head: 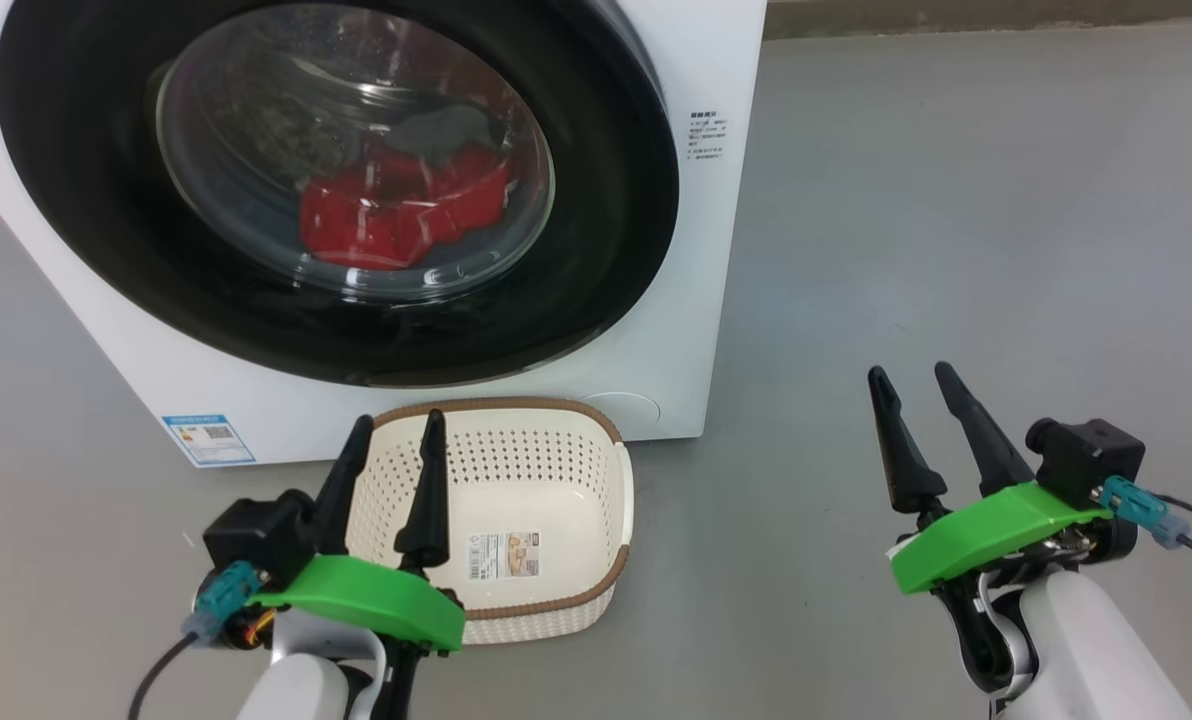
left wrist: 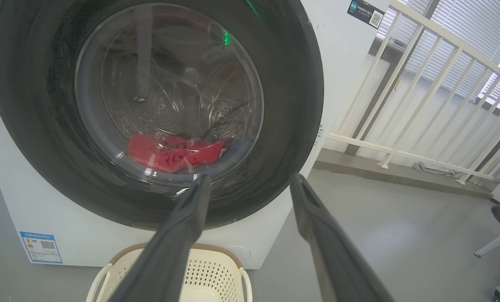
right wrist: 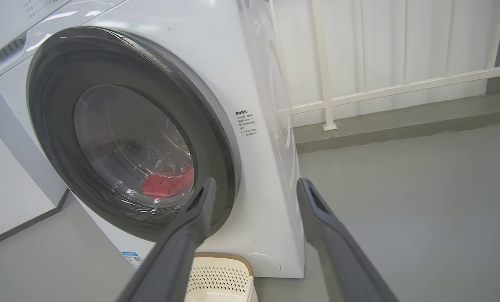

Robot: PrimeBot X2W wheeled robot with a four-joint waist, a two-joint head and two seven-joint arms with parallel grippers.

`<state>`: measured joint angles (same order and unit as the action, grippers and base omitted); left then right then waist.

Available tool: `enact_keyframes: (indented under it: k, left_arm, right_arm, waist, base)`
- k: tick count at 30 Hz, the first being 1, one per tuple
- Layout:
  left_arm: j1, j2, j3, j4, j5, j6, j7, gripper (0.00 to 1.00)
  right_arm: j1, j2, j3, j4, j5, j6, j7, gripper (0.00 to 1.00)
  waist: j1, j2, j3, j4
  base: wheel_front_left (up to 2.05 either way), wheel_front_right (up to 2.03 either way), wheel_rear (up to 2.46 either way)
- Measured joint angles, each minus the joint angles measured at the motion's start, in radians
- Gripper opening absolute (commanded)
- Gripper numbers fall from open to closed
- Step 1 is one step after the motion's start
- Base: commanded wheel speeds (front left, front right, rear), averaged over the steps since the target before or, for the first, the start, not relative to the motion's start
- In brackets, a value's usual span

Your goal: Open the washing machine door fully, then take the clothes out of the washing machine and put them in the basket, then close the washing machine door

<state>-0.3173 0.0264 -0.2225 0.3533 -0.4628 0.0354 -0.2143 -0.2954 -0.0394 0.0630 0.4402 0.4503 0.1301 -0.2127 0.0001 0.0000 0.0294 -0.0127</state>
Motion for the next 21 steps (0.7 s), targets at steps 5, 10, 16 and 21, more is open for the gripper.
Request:
enact_keyframes:
  k: [5,10,16,21]
  left_arm:
    - [-0.024,0.001,-0.008,0.012,0.046,0.011,-0.015,1.0]
    - [-0.042,0.002,-0.021,0.018,0.088,0.02,-0.026,1.0]
    - [-0.06,0.002,-0.033,0.026,0.129,0.035,-0.035,1.0]
    - [-0.06,0.003,-0.033,0.026,0.129,0.035,-0.035,1.0]
  right_arm:
    - [-0.024,-0.004,0.009,0.005,-0.057,0.0,-0.017,1.0]
    - [-0.038,-0.006,0.011,0.01,-0.107,0.0,-0.027,1.0]
    - [-0.055,-0.012,0.014,0.013,-0.157,0.0,-0.04,1.0]
    - [-0.057,-0.012,0.014,0.013,-0.157,0.0,-0.04,1.0]
  waist:
    - [0.0,0.0,0.008,-0.002]
    - [0.0,0.0,0.013,-0.002]
    - [0.0,0.0,0.017,-0.002]
    - [0.0,0.0,0.017,-0.002]
  base:
    - [0.0,0.0,0.0]
    - [0.0,0.0,0.0]
    - [0.0,0.0,0.0]
    - [0.0,0.0,0.0]
